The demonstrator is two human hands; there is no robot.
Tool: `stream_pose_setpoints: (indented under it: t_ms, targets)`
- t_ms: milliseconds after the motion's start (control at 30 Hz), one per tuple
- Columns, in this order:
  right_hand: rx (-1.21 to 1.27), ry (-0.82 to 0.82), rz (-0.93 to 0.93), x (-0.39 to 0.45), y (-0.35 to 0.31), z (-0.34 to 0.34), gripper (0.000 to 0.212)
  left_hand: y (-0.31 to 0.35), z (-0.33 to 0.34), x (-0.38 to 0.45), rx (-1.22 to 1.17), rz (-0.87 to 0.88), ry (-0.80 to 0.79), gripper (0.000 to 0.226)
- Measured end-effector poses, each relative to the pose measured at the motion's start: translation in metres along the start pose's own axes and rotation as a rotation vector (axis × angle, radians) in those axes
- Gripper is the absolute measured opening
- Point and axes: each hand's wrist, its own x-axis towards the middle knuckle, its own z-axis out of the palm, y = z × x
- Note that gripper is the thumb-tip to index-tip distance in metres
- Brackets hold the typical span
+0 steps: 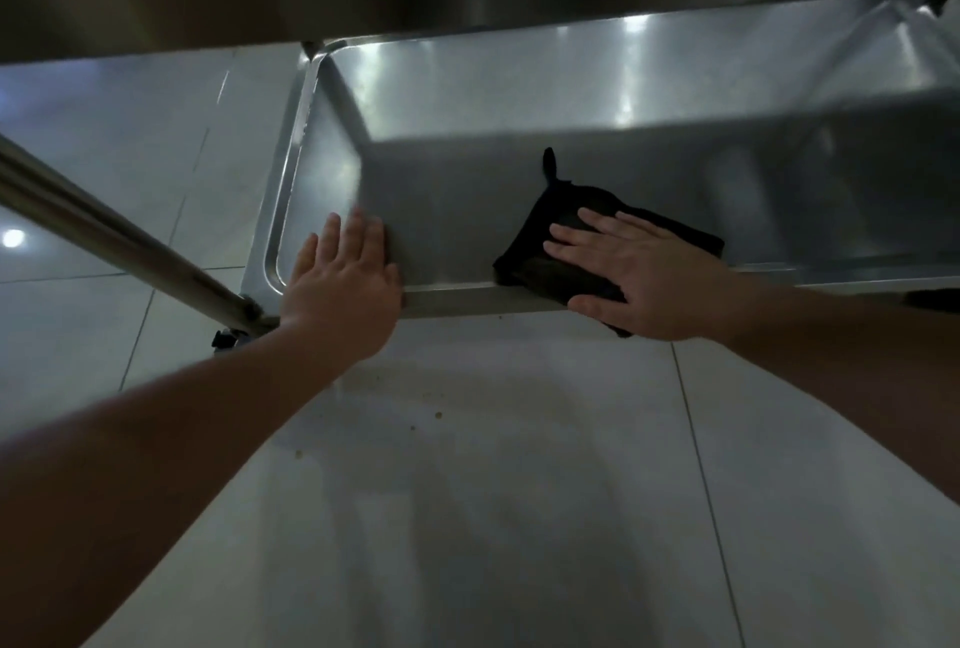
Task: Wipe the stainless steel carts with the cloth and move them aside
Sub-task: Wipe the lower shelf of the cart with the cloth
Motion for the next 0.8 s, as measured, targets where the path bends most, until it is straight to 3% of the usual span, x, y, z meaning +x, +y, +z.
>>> stream_pose_setpoints:
  t_ms: [167,400,800]
  targets:
    - [0.030,0.006,0.072,-0.046,0.040,-0.003,0.072,0.059,-0.006,-0.007,-0.117,0.116,0.030,0.067]
    - [0.055,0.008,0.123,-0.085,0.071,-0.001,0.071,0.154,0.004,-0.022,-0.073,0.328,0.024,0.072]
    - [0.171,-0.101,0.427,-0.188,0.180,-0.023,0.072,0.236,0.023,-0.019,-0.010,0.430,0.049,0.079]
